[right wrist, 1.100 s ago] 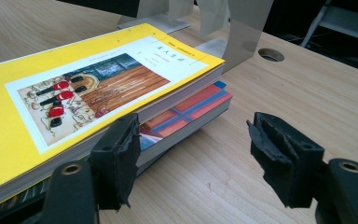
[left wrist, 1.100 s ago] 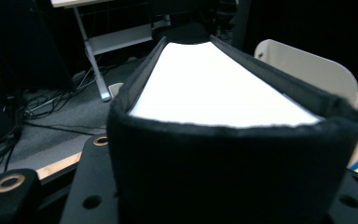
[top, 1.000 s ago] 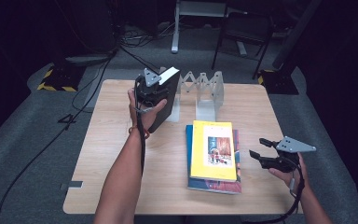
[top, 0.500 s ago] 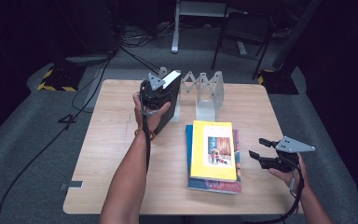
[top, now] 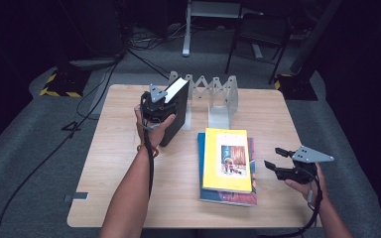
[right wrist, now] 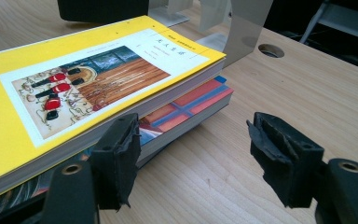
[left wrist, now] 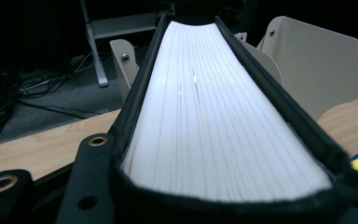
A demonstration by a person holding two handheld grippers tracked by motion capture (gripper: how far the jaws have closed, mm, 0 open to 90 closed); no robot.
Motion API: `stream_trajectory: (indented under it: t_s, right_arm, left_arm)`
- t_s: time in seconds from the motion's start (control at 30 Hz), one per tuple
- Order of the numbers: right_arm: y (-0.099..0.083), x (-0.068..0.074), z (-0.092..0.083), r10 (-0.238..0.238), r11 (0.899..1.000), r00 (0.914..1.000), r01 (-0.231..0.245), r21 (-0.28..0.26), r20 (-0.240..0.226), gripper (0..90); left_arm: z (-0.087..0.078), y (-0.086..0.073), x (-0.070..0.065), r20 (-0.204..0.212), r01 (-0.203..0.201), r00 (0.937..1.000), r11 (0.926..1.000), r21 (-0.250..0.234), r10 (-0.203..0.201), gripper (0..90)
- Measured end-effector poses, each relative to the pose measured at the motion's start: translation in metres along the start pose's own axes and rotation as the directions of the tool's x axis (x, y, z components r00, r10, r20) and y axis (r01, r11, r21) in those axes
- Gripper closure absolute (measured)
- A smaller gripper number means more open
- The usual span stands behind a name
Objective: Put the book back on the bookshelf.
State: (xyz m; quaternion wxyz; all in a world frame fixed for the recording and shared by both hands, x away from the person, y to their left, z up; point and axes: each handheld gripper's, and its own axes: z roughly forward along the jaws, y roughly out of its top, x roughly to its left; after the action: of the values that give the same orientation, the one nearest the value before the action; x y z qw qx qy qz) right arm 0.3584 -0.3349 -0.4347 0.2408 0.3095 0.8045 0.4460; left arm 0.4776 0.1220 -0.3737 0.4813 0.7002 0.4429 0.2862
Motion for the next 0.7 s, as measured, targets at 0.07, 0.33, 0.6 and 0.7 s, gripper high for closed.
stream_trajectory:
  t_s: [0.07, 0.33, 0.6, 0.7]
  right_arm:
    - [-0.001, 0.0, 0.0, 0.004, 1.0, 1.0, -0.004, 0.005, 0.006, 33.7]
    - [-0.009, -0.006, 0.002, 0.036, 0.999, 0.9992, -0.036, 0.021, 0.019, 33.8]
    - [-0.042, -0.014, -0.002, 0.053, 0.994, 0.9965, -0.059, 0.09, 0.065, 34.6]
    - [-0.044, -0.015, -0.002, 0.063, 0.993, 0.9958, -0.069, 0.091, 0.066, 34.6]
  left_arm:
    - [-0.003, -0.002, 0.002, -0.001, -0.001, 1.0, 1.0, 0.008, 0.001, 48.7]
    - [-0.009, -0.002, 0.003, -0.001, -0.069, 0.9976, 0.9968, 0.04, 0.069, 47.1]
    - [-0.008, 0.009, 0.0, 0.008, -0.115, 0.9933, 0.9906, 0.073, 0.115, 43.9]
    - [-0.005, 0.012, 0.0, 0.004, -0.116, 0.9932, 0.9894, 0.088, 0.116, 42.5]
